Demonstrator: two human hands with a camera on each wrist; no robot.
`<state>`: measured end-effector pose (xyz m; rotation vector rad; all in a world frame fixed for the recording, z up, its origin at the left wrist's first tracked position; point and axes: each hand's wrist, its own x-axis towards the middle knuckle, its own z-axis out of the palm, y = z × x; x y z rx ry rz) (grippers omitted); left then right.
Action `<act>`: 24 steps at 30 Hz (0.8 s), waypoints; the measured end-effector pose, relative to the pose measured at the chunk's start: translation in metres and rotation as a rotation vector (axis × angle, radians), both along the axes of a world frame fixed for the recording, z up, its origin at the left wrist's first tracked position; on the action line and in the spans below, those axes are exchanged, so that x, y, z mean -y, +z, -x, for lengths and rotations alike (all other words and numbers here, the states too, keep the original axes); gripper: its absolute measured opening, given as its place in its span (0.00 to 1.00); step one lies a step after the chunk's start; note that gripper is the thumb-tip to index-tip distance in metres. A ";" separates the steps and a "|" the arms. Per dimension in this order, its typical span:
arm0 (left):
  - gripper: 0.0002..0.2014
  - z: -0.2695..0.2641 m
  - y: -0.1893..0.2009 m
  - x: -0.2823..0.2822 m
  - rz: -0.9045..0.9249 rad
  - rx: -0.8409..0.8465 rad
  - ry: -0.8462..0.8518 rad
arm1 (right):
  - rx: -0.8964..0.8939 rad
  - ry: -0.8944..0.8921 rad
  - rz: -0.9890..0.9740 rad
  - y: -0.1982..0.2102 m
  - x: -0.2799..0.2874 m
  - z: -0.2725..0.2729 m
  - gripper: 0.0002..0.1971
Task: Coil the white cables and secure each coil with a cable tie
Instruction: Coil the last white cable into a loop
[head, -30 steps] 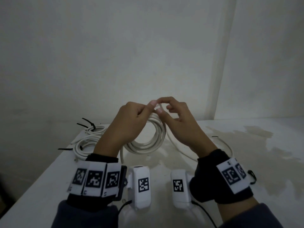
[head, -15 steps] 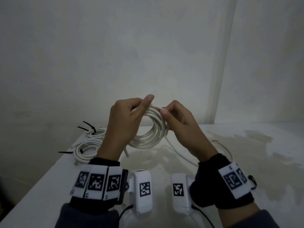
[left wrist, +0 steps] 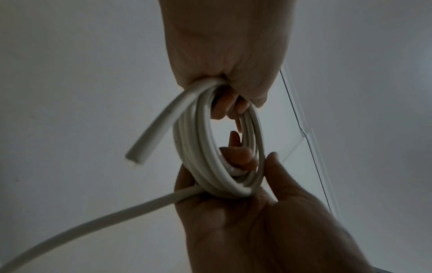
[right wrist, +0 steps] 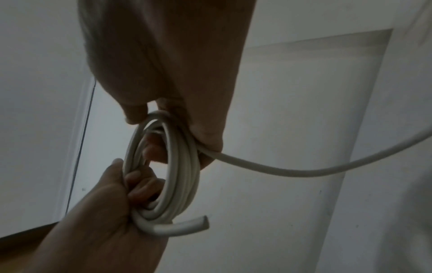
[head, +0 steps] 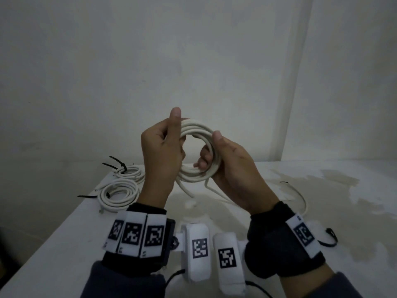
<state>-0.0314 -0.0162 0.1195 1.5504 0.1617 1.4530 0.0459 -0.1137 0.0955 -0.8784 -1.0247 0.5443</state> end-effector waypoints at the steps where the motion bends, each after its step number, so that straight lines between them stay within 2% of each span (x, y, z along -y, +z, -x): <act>1: 0.22 -0.001 0.000 0.002 0.006 0.001 -0.023 | -0.032 0.015 -0.016 0.001 0.001 0.000 0.17; 5: 0.23 -0.004 -0.002 0.005 0.013 -0.040 -0.144 | -0.086 -0.012 -0.051 0.002 0.001 -0.006 0.11; 8: 0.18 -0.005 -0.004 0.005 -0.046 -0.141 -0.205 | -0.103 -0.084 -0.078 0.000 0.002 -0.014 0.17; 10: 0.15 -0.006 -0.005 0.005 -0.100 -0.198 -0.225 | -0.141 -0.106 -0.106 -0.001 0.002 -0.019 0.16; 12: 0.20 -0.007 -0.007 0.007 -0.095 -0.313 -0.231 | -0.205 -0.101 -0.145 0.001 0.005 -0.023 0.14; 15: 0.34 -0.008 -0.010 0.008 0.150 -0.525 -0.274 | -0.280 -0.111 -0.213 0.003 0.008 -0.027 0.11; 18: 0.38 -0.008 -0.016 0.002 0.402 -0.767 -0.332 | -0.324 -0.081 -0.254 0.006 0.009 -0.027 0.15; 20: 0.35 -0.007 -0.023 0.001 0.453 -0.954 -0.422 | -0.351 -0.014 -0.260 0.006 0.009 -0.024 0.17; 21: 0.32 -0.007 -0.027 0.001 0.470 -0.992 -0.468 | -0.358 0.024 -0.256 0.006 0.007 -0.022 0.18; 24: 0.18 -0.013 -0.034 0.000 0.532 -0.893 -0.509 | -0.345 0.104 -0.246 0.005 0.003 -0.017 0.14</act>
